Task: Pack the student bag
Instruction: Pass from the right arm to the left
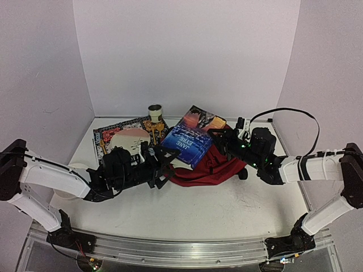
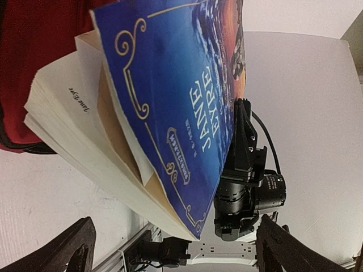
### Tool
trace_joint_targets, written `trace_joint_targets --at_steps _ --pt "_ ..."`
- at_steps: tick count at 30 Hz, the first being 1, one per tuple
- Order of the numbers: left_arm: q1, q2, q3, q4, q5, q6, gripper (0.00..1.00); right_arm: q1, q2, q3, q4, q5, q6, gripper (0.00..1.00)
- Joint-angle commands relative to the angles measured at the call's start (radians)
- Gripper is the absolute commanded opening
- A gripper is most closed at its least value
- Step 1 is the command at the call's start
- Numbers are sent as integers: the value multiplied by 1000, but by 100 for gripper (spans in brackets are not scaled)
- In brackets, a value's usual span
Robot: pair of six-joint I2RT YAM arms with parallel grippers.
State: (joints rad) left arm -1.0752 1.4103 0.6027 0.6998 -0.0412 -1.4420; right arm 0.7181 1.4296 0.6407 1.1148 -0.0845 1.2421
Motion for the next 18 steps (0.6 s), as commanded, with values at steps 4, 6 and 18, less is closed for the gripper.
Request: trace_joint_targets --at_steps 4,6,18 --pt "-5 122 110 147 84 -43 99 4 -103 79 448 14 53 0" --pt "-5 145 123 164 94 -57 99 4 -109 73 452 17 57 0" --pt "15 240 130 312 21 -114 97 12 -140 36 465 5 85 0"
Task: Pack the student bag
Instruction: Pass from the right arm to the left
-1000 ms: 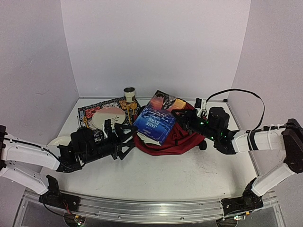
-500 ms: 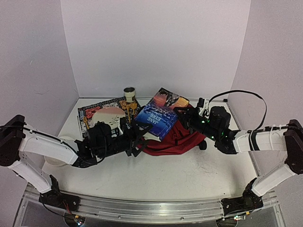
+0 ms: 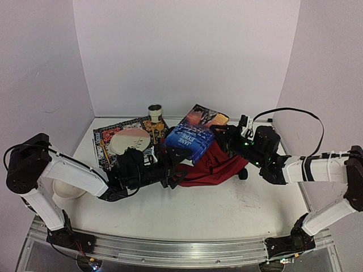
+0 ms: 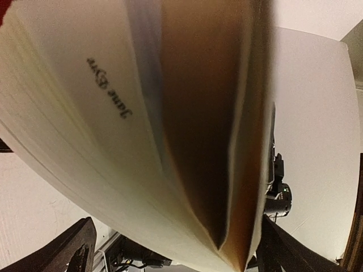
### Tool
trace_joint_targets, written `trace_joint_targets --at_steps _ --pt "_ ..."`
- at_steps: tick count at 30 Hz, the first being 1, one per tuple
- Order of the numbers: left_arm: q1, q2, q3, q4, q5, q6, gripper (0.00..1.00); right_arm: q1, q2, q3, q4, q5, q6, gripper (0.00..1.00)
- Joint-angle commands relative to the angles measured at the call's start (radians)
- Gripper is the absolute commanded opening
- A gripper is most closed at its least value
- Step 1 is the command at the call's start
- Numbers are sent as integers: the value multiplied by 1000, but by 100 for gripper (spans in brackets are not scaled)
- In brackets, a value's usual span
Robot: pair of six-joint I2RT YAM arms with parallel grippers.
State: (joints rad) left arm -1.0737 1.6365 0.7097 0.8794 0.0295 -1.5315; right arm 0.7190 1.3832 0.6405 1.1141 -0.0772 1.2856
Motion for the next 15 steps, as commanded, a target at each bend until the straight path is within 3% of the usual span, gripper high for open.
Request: trace_joint_targets --at_steps 1,15 --pt "21 15 16 153 -62 -27 96 11 -99 25 465 -3 43 0" --pt "97 -13 -25 294 -83 -3 80 16 -170 -104 401 -19 52 0"
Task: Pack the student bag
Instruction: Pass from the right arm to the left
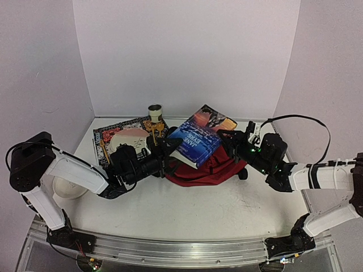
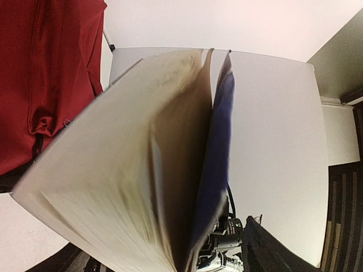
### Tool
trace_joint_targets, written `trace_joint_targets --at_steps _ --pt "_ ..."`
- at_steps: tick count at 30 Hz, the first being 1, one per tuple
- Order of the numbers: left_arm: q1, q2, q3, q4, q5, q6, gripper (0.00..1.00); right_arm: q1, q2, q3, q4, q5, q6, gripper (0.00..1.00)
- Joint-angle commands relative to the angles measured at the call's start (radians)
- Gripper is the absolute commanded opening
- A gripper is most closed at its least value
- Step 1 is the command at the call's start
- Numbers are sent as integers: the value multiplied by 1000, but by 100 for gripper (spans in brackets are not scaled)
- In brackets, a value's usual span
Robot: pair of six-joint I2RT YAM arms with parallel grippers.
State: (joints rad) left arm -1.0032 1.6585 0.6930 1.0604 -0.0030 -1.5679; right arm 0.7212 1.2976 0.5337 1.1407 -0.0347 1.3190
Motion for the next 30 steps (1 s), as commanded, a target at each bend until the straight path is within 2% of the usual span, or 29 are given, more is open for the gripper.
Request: trace_joint_targets --at_steps 1,14,27,30 --pt "26 -41 -11 116 -53 44 79 14 -89 -5 369 -59 19 0" --pt "26 -46 7 122 -76 130 74 51 -95 -4 317 -48 -5 0" --pt "26 -61 31 139 -68 187 57 82 -49 10 287 -55 1 0" --pt "26 -72 27 144 -66 202 50 84 -47 20 256 -62 -9 0"
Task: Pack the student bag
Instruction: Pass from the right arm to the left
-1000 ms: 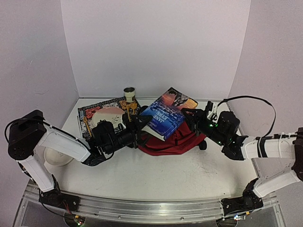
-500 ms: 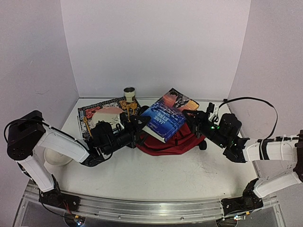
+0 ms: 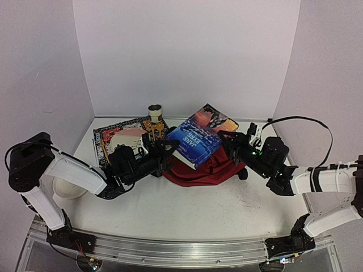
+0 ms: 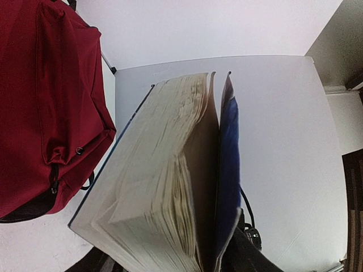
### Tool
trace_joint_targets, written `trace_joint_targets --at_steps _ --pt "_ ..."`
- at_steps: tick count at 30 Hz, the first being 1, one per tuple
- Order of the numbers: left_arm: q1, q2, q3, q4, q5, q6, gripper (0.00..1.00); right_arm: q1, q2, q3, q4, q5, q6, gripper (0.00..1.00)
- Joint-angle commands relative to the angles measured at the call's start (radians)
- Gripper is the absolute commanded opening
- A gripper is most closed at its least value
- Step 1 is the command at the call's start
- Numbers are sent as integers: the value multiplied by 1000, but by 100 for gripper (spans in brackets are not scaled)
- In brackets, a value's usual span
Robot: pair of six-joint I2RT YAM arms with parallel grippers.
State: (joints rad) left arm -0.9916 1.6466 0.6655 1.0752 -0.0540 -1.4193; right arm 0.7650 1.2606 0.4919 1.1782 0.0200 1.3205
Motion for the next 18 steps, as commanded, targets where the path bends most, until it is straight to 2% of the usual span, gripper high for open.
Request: trace_joint_targets --at_steps 1,7,9,12,18 --pt "14 -64 50 131 -19 56 47 41 -9 63 206 -118 -15 0" --pt "16 -91 16 147 -45 77 26 42 -5 68 136 -133 -37 0" --pt "20 -100 6 151 -48 82 16 41 1 71 111 -141 -53 5" --pt "36 -118 -22 156 -49 82 1 41 6 84 42 -151 -97 24" --pt "91 -192 -105 161 -50 82 0 41 -1 134 -159 -149 -240 53"
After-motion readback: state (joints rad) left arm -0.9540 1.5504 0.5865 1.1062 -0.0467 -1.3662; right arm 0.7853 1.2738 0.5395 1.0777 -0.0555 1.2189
